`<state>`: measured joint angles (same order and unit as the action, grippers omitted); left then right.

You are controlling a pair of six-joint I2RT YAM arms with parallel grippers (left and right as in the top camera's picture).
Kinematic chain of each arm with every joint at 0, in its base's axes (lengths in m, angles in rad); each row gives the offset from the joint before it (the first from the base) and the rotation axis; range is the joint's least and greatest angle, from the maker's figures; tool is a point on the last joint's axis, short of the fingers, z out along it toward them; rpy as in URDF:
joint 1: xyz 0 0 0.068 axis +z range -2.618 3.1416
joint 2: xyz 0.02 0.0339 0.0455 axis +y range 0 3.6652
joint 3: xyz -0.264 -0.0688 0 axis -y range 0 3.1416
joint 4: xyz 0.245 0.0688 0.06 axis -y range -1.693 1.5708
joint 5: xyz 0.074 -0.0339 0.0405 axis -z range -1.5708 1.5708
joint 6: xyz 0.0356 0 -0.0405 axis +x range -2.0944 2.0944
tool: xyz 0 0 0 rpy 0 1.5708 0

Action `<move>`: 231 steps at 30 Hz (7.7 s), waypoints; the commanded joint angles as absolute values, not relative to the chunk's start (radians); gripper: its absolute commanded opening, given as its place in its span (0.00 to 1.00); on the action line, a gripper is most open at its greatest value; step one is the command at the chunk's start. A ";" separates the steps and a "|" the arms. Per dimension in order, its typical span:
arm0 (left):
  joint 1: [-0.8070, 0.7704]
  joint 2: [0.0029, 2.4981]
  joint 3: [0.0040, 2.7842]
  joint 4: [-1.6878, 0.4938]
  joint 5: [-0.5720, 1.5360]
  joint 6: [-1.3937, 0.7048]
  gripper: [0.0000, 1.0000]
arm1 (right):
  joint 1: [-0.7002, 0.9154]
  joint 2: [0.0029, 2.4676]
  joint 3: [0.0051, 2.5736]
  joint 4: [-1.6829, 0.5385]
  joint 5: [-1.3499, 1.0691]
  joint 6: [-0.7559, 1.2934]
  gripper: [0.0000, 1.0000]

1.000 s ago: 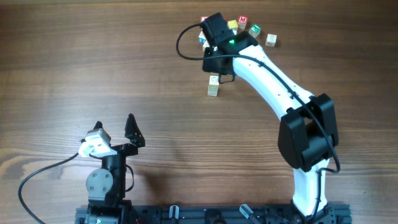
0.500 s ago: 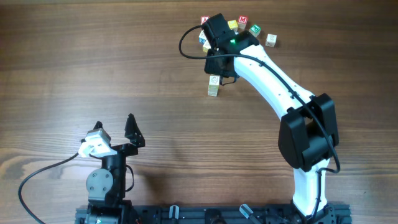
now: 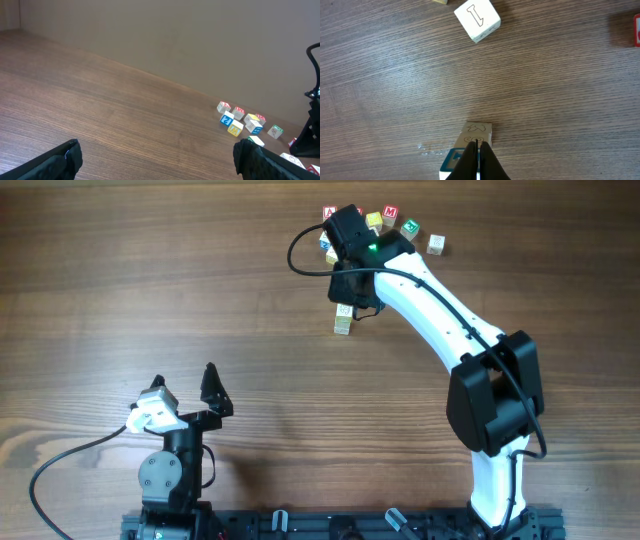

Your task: Form a tower

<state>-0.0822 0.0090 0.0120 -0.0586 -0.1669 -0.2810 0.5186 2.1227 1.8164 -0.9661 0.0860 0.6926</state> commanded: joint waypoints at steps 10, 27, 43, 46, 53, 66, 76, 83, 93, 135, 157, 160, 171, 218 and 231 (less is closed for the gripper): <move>-0.076 0.007 0.006 -0.056 -0.173 -0.262 1.00 | 0.531 2.120 1.824 -0.986 0.074 0.736 0.05; -0.076 0.007 0.006 -0.056 -0.173 -0.262 1.00 | 0.493 2.112 1.827 -1.007 0.149 0.875 0.54; -0.076 0.007 0.006 -0.056 -0.173 -0.262 1.00 | 0.609 2.083 1.850 -1.071 0.099 0.992 1.00; -0.076 0.007 0.006 -0.056 -0.173 -0.262 1.00 | 0.619 2.088 1.847 -1.056 0.112 0.943 1.00; -0.076 0.007 0.006 -0.056 -0.173 -0.262 1.00 | 0.617 2.100 1.794 -1.026 0.124 0.905 1.00; -0.076 0.007 0.006 -0.056 -0.173 -0.262 1.00 | 0.615 2.146 1.793 -1.015 0.092 0.867 0.81; -0.076 0.007 0.006 -0.056 -0.173 -0.262 1.00 | 0.615 2.187 1.779 -1.014 0.088 0.875 0.77; -0.076 0.007 0.006 -0.056 -0.173 -0.262 1.00 | 0.615 2.201 1.779 -1.010 0.088 0.875 0.66; -0.076 0.007 0.006 -0.056 -0.173 -0.262 1.00 | 0.615 2.204 1.779 -1.007 0.081 0.884 0.49; -0.076 0.007 0.006 -0.056 -0.173 -0.262 1.00 | 0.595 2.271 1.769 -0.955 0.107 0.971 0.70; -0.076 0.007 0.006 -0.056 -0.173 -0.262 1.00 | 0.595 2.275 1.768 -0.962 0.107 0.970 0.34; -0.076 0.007 0.006 -0.056 -0.173 -0.262 1.00 | 0.595 2.275 1.768 -0.962 0.107 0.969 0.33; -0.076 0.007 0.006 -0.056 -0.173 -0.262 1.00 | 0.595 2.274 1.769 -0.962 0.103 0.953 0.32; -0.076 0.007 0.006 -0.056 -0.173 -0.262 1.00 | 0.550 2.266 1.801 -0.973 0.025 0.629 0.62; -0.076 0.007 0.006 -0.056 -0.173 -0.262 1.00 | 0.550 2.130 1.842 -0.980 0.014 0.632 1.00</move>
